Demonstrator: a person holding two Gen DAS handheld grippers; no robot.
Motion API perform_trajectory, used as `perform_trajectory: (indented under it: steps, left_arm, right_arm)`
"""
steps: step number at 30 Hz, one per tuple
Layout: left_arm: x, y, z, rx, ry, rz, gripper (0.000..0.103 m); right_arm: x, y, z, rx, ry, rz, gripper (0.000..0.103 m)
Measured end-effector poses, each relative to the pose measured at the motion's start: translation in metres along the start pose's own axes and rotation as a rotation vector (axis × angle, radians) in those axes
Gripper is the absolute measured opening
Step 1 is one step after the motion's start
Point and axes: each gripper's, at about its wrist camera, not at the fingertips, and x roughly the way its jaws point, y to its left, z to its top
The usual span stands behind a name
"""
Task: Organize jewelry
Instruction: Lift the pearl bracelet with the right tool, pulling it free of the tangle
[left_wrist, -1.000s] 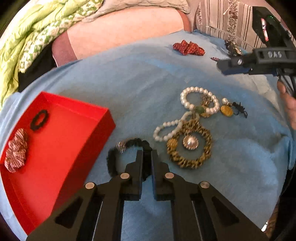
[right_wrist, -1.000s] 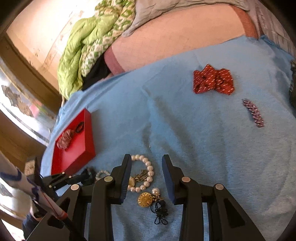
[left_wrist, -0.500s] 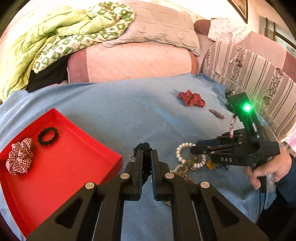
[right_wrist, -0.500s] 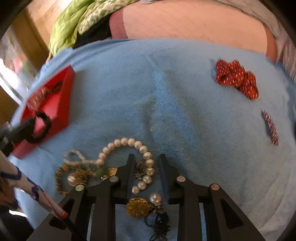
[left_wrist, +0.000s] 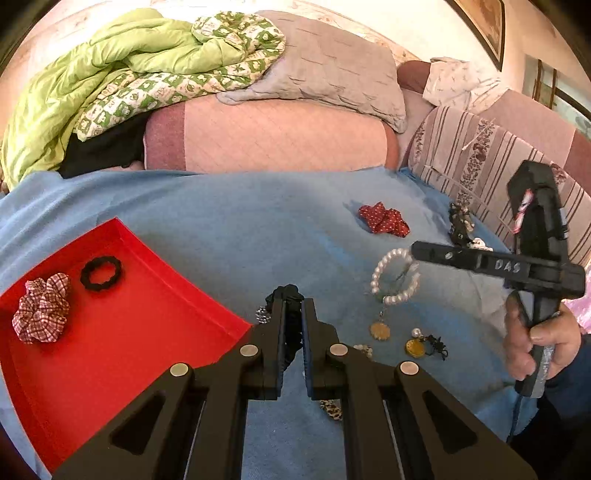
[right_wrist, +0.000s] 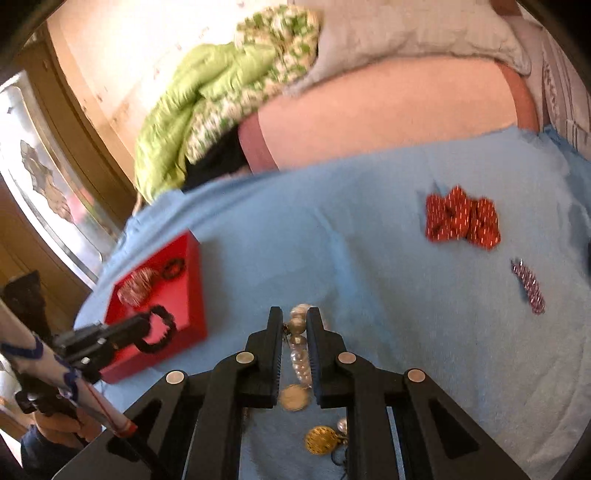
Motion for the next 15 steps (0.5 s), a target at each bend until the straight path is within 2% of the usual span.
perform_trajectory:
  steps: [4,8,11,13,15]
  left_arm:
    - [0.001,-0.001,0.001,0.000,0.001,-0.001,0.008]
    - [0.003,-0.001,0.002,0.002,0.005,0.002,0.008]
    - [0.005,-0.001,0.002,0.000,0.012,0.001,0.008]
    - [0.006,-0.001,0.001,0.001,0.016,0.003,0.008]
    - [0.007,-0.001,0.001,0.002,0.019,0.000,0.008]
  right_arm:
    - [-0.004,0.006,0.003,0.002,-0.026,0.014,0.006]
    - [0.002,0.006,0.006,0.014,-0.007,0.004,0.006]
    - [0.011,-0.003,0.005,0.040,0.032,-0.025,0.007]
    - [0.023,-0.012,0.002,0.062,0.080,-0.062,0.013]
    - [0.034,-0.019,-0.003,0.088,0.119,-0.082,0.015]
